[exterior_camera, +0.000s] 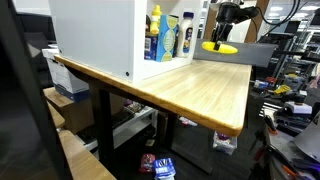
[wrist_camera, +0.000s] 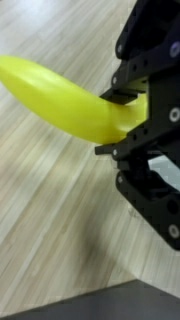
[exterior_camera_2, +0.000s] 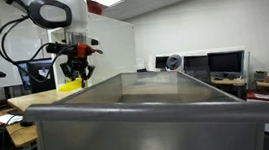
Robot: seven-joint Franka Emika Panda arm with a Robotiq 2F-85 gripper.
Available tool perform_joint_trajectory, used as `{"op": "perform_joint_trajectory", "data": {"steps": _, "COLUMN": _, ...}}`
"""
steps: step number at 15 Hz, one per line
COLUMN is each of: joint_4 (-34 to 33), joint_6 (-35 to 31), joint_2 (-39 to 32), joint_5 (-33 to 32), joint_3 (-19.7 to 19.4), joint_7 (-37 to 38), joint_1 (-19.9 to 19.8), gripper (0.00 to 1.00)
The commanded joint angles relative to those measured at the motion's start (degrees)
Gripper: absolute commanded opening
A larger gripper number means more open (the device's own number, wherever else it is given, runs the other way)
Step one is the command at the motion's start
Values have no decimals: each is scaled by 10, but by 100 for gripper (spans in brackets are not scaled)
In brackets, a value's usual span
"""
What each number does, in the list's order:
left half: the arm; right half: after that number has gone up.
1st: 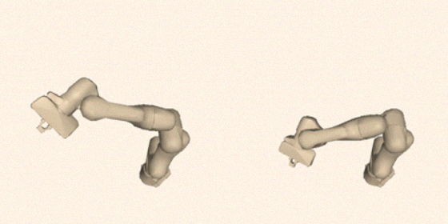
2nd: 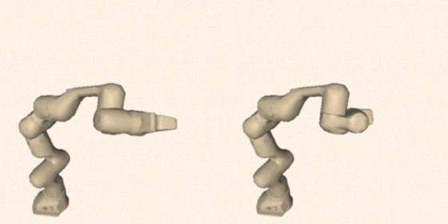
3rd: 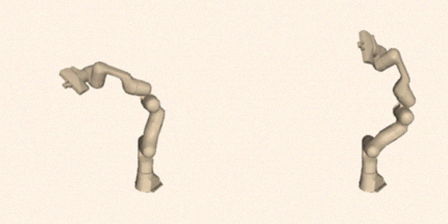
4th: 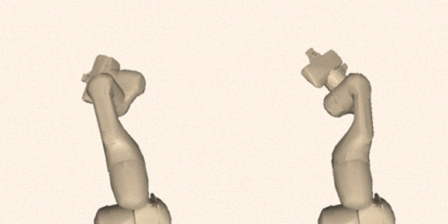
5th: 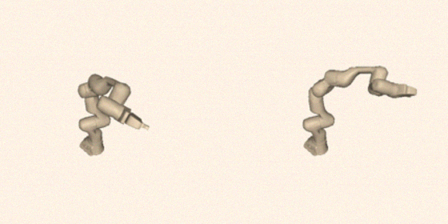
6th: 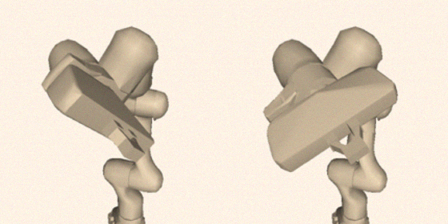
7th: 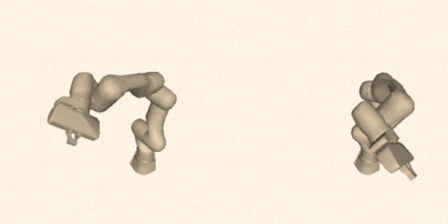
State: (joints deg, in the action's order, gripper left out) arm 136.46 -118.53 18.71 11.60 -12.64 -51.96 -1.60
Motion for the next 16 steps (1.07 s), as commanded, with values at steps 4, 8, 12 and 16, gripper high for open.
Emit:
{"op": "perform_joint_trajectory", "data": {"steps": 4, "joint_4": 16, "joint_6": -131, "joint_2": -52, "joint_5": -5, "joint_3": -2, "joint_7": 42, "joint_1": -20, "gripper": 15}}
{"op": "perform_joint_trajectory", "data": {"steps": 8, "joint_4": 15, "joint_6": -197, "joint_2": -67, "joint_5": -80, "joint_3": 10, "joint_7": 65, "joint_1": -33, "gripper": 15}}
{"op": "perform_joint_trajectory", "data": {"steps": 12, "joint_4": 2, "joint_6": -166, "joint_2": -75, "joint_5": -184, "joint_3": 23, "joint_7": 137, "joint_1": -48, "gripper": 15}}
{"op": "perform_joint_trajectory", "data": {"steps": 16, "joint_4": -6, "joint_6": -126, "joint_2": -71, "joint_5": -201, "joint_3": 21, "joint_7": 168, "joint_1": -45, "gripper": 15}}
